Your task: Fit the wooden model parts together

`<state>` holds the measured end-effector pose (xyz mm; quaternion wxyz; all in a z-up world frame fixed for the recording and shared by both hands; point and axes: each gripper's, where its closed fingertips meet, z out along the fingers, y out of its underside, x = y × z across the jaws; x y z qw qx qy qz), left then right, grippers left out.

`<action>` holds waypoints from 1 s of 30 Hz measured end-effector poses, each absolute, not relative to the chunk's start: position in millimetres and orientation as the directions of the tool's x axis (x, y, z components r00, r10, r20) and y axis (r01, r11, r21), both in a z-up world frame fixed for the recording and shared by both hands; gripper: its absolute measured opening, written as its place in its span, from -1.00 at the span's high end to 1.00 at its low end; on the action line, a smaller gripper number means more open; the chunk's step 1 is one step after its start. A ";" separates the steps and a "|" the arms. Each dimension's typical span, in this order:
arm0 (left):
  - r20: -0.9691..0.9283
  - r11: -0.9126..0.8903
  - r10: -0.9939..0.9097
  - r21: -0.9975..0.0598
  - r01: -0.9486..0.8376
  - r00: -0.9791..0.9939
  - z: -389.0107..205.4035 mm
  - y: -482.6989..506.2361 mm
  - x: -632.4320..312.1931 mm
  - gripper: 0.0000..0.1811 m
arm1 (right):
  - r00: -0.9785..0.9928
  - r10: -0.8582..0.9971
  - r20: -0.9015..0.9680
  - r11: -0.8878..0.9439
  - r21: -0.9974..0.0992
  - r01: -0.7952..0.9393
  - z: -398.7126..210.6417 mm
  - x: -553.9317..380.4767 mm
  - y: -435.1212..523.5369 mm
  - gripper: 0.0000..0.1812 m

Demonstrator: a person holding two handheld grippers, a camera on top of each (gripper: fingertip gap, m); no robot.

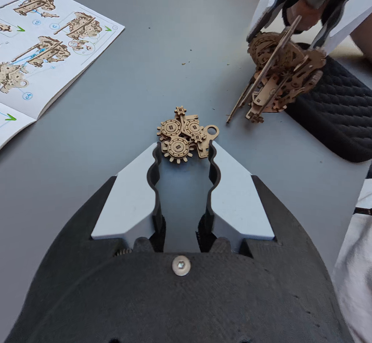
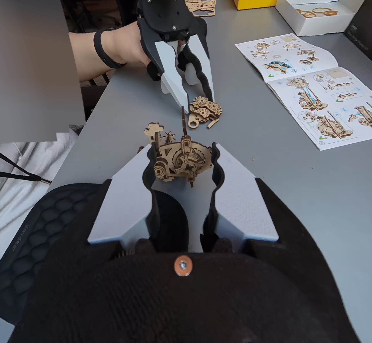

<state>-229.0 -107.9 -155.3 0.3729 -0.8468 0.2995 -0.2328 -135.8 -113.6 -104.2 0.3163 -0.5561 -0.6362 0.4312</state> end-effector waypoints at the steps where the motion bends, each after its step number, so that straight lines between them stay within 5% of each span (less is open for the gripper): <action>1: 0.215 -0.549 -0.681 -0.782 -0.294 0.700 -150.2 -110.5 -228.0 0.50 | -0.176 0.978 -0.108 -0.023 -0.904 0.427 -103.4 -136.2 -112.5 0.40; 7: 0.423 -0.563 -0.683 -0.824 -0.060 0.595 -119.0 -129.7 -219.1 0.50 | -0.158 0.962 -0.225 -0.146 -0.904 0.402 -102.3 -138.4 -107.0 0.40; 14: 0.657 -0.665 -0.621 -0.730 0.158 0.427 -104.0 -144.6 -207.4 0.50 | -0.240 0.957 -0.163 -0.096 -0.958 0.271 -78.9 -140.3 -118.0 0.40; 30: 0.713 -0.711 -0.631 -0.689 0.142 0.306 -93.7 -154.8 -172.9 0.50 | -0.253 0.967 0.016 0.083 -0.962 0.259 -79.7 -146.7 -128.9 0.40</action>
